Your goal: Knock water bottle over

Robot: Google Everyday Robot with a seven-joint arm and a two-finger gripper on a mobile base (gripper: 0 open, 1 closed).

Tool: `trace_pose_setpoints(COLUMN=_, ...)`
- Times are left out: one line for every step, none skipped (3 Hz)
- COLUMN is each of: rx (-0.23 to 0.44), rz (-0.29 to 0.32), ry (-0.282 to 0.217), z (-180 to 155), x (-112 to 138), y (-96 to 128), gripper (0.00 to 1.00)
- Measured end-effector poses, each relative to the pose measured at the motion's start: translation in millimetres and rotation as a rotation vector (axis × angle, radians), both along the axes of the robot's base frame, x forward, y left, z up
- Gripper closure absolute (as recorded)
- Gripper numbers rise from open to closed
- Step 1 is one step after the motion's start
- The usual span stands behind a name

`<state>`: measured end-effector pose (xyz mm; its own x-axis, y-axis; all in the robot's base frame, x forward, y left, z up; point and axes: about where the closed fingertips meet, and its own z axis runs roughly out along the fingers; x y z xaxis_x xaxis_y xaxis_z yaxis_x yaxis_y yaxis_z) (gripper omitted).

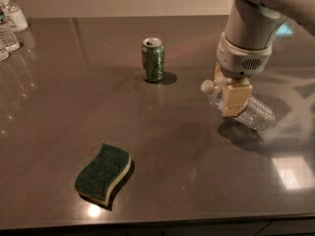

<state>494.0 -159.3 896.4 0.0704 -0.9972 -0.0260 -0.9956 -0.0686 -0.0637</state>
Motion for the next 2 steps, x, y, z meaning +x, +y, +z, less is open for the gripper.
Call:
trace_pose_setpoints(rx=-0.043, rz=0.010, ry=0.012, z=-13.5, x=4.7, y=-4.0, gripper=0.59)
trace_pose_setpoints(rx=-0.072, rz=0.018, ry=0.021, z=-26.1, x=11.0, y=-7.1, gripper=0.36)
